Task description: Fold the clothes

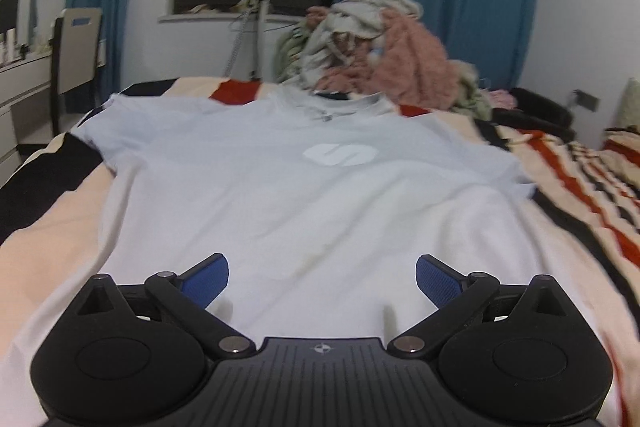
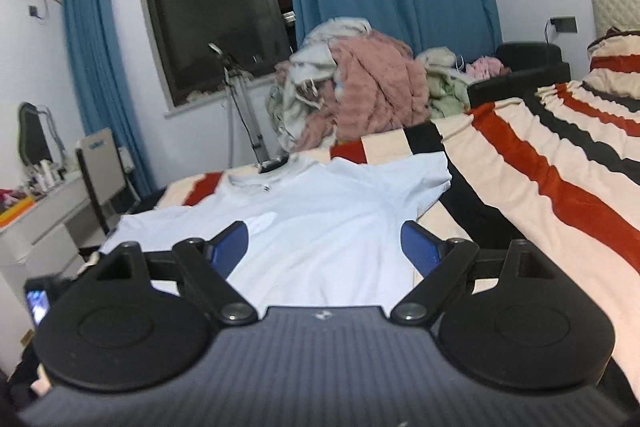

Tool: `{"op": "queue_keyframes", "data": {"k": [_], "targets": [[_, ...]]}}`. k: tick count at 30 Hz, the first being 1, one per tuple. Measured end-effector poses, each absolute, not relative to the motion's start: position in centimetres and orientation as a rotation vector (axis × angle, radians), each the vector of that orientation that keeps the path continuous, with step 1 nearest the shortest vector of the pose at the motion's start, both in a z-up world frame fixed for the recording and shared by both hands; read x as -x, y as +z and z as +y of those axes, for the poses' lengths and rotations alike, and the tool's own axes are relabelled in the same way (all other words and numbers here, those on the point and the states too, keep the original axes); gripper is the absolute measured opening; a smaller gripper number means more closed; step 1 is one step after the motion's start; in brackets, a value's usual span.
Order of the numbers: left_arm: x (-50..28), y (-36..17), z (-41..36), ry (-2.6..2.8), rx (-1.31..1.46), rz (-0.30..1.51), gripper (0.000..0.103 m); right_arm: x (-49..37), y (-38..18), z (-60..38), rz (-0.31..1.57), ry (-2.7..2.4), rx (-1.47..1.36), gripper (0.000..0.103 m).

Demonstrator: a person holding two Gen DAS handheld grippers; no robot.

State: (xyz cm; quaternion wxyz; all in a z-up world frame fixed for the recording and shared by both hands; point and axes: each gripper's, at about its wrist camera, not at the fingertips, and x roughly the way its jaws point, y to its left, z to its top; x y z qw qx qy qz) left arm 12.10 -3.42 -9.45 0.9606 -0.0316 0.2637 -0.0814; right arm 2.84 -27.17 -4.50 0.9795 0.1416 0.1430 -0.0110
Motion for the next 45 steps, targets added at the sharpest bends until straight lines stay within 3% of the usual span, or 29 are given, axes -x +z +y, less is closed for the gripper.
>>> {"op": "queue_keyframes", "data": {"k": [9,11,16,25,27,29,31,33,35,37,45], "targets": [[-5.7,-8.3,-7.8,-0.426,0.016,0.58,0.077,0.6,-5.6,-31.3,0.194,-0.151,-0.405,0.085],[-4.1,-8.6,-9.8,-0.511,-0.011,0.595,0.061,0.8,-5.8,-31.9,0.182,-0.177,-0.413,0.086],[-0.1,-10.1,-14.6,-0.715,-0.063,0.615,0.034,1.0,-6.4,-32.9,0.173,-0.156,-0.455,0.086],[0.9,-14.5,-19.8,-0.797,-0.224,0.703,0.036,1.2,-6.9,-33.4,0.176,-0.119,-0.501,0.086],[0.4,-15.3,-20.3,-0.79,-0.246,0.716,0.041,1.3,-7.0,-33.6,0.176,-0.121,-0.519,0.086],[0.1,-15.7,-20.6,-0.791,-0.245,0.733,0.054,1.4,-7.1,-33.8,0.175,-0.122,-0.533,0.086],[0.3,-16.0,-20.9,-0.783,-0.261,0.728,0.055,1.5,-7.1,-33.8,0.17,-0.125,-0.534,0.086],[0.8,-16.1,-21.3,-0.764,-0.29,0.713,0.049,1.7,-7.0,-33.7,0.165,-0.127,-0.532,0.086],[0.8,-16.2,-21.5,-0.745,-0.305,0.704,0.018,1.8,-6.9,-33.6,0.158,-0.127,-0.524,0.086],[0.8,-15.8,-21.4,-0.735,-0.297,0.702,0.006,1.8,-6.9,-33.5,0.152,-0.128,-0.517,0.086],[1.3,-11.6,-21.7,-0.807,-0.175,0.681,0.004,2.0,-7.0,-34.1,0.123,-0.126,-0.523,0.086]]}}
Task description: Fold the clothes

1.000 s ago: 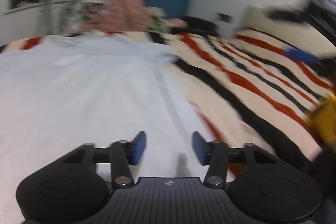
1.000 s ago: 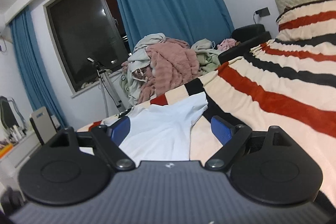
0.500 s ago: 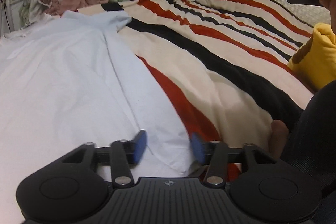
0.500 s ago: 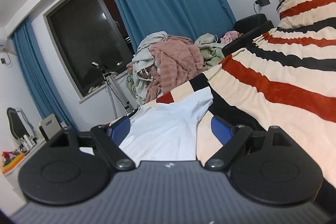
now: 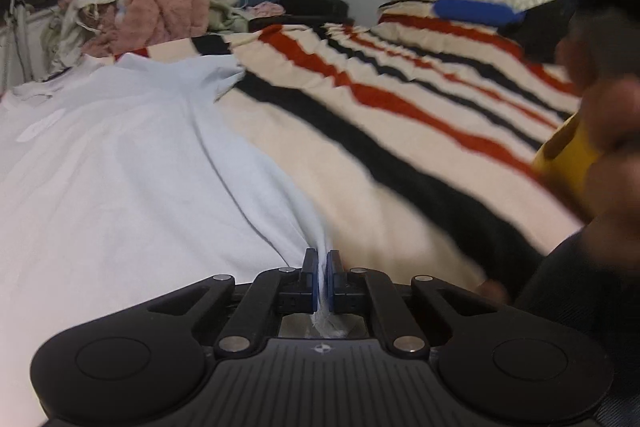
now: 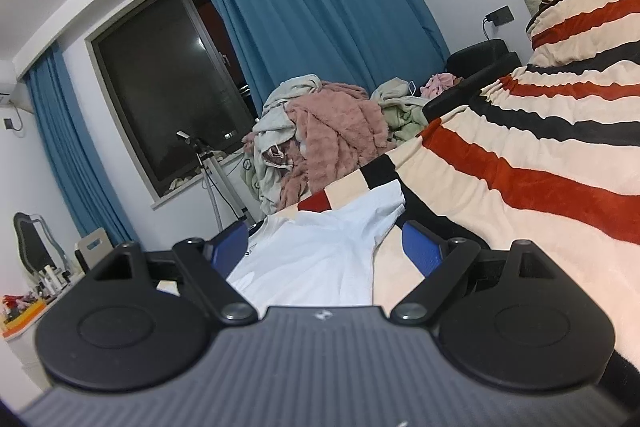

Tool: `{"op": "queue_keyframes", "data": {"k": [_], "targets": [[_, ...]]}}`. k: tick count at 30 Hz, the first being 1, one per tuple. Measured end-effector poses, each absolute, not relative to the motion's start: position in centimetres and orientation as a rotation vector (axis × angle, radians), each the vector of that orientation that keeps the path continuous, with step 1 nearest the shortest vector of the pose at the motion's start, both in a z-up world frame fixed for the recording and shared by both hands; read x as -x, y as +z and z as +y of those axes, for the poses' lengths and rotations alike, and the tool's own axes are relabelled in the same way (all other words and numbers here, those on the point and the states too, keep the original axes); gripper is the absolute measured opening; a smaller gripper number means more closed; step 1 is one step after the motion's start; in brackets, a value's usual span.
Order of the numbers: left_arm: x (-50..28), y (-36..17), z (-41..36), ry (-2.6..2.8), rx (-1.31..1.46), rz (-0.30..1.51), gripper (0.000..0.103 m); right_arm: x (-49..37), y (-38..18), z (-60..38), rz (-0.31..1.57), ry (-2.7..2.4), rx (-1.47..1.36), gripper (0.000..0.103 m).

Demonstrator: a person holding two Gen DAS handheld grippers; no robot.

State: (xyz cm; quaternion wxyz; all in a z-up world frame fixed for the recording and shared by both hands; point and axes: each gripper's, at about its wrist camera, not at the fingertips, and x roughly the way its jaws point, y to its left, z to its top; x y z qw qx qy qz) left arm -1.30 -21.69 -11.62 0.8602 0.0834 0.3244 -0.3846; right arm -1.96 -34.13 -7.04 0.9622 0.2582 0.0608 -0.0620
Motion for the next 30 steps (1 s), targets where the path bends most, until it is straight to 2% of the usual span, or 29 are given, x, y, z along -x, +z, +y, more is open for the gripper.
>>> {"op": "queue_keyframes", "data": {"k": [6,7,8,9,10,11,12,18,20,22,30], "targets": [[1.0,-13.1,-24.4,-0.83,-0.151,0.748,0.007,1.3,-7.2,-33.7,0.168,-0.108,-0.474,0.086],[0.8,-13.1,-24.1,-0.84,-0.13,0.762,0.015,1.1,-7.3,-33.5,0.178,-0.104,-0.464,0.086],[0.7,-12.9,-23.6,-0.846,-0.11,0.767,0.032,1.0,-7.3,-33.3,0.185,-0.1,-0.453,0.086],[0.7,-12.5,-23.2,-0.84,-0.106,0.757,0.044,1.0,-7.3,-33.2,0.188,-0.096,-0.444,0.086],[0.8,-11.9,-22.7,-0.818,-0.112,0.735,0.065,0.9,-7.3,-33.0,0.188,-0.094,-0.432,0.086],[0.9,-11.4,-22.1,-0.795,-0.119,0.704,0.081,0.9,-7.2,-32.8,0.187,-0.095,-0.417,0.086],[1.0,-10.9,-21.4,-0.779,-0.132,0.675,0.086,0.9,-7.1,-32.5,0.186,-0.097,-0.402,0.086],[-0.1,-8.0,-16.2,-0.637,-0.219,0.561,0.091,0.7,-7.0,-31.5,0.19,-0.104,-0.334,0.086],[-0.8,-6.7,-14.2,-0.561,-0.216,0.511,0.099,0.5,-7.0,-31.1,0.195,-0.102,-0.321,0.086],[-1.5,-5.3,-12.3,-0.488,-0.188,0.473,0.101,0.2,-7.0,-30.6,0.2,-0.093,-0.301,0.086],[-2.5,-2.4,-6.3,-0.298,0.033,0.364,0.103,-1.1,-7.4,-28.2,0.243,-0.073,-0.209,0.085]]}}
